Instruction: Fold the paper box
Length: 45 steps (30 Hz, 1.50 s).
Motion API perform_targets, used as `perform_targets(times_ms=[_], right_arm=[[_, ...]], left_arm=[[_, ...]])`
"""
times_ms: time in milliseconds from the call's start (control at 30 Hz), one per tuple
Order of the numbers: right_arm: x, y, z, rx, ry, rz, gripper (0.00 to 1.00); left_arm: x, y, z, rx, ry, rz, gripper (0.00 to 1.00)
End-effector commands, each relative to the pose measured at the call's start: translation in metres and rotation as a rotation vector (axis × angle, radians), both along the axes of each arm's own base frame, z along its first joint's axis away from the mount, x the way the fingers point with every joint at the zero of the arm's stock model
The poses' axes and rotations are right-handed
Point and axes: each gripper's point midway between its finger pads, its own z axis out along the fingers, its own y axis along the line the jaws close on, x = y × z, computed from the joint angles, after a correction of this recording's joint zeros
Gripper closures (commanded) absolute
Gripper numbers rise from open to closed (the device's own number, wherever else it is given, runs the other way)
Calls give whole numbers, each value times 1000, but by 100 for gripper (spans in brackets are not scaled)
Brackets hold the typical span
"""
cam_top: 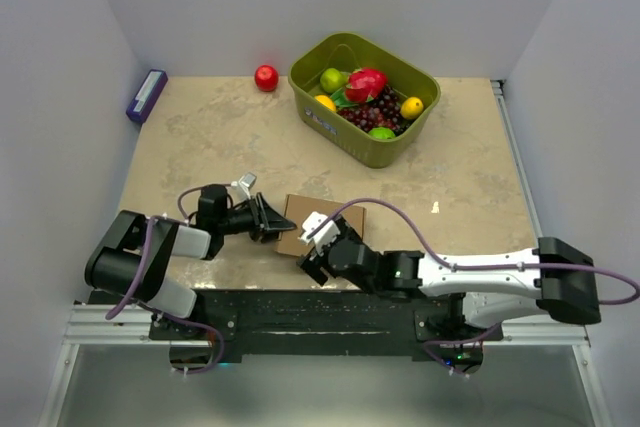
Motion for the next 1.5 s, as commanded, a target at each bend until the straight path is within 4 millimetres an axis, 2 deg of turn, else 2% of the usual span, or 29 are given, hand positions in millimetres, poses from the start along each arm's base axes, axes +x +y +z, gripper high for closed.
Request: perform_targets(times_ms=[0,167,367,567,700,733,833,867,900,967,1000,1067,1100,1133,1200,1300,1467], right_arm=[[16,1,19,-84,-190,-88,14],[8,10,9,-171,-292,-64,14],[7,18,-16,-318,-385,-54,15],[20,10,-40,-462,-458,-136,18],[25,11,-50,-536,-513,-165,29],[26,11,-52,-543,-520,-167,37],[25,14,-54,-554,-520,-147,50],[25,15,-54,-555,-516,-141,52],[24,16,-55,-566,-507,-120,53],[21,19,-58,-578,-491,-87,59],[19,20,-62,-604,-473,-53,64],[16,20,-66,-630,-451,-23,70],[15,19,-67,-663,-443,-8,73],[13,19,-69,-674,-428,5,79],[12,15,-70,-713,-407,25,83],[10,11,-67,-710,-334,58,87],[12,1,-54,-679,-201,90,91]], left_arm=[[-9,8,4,-51,73,-8,89],[-8,15,6,-57,98,13,89],[-9,22,7,-75,133,27,89],[-12,24,9,-75,136,19,89],[-16,24,8,-78,144,7,92],[-17,24,9,-78,145,5,92],[-18,25,8,-70,141,-3,92],[-17,25,8,-68,137,-5,89],[-18,25,8,-68,141,-5,80],[-17,25,10,-70,130,-7,71],[-17,25,11,-68,125,-9,60],[-13,26,15,-51,93,-22,48],[-11,27,15,-36,80,-22,39],[-7,29,16,-5,47,-34,35],[2,35,16,46,5,-17,25],[14,42,24,94,-63,-7,17],[34,57,41,155,-160,29,12]])
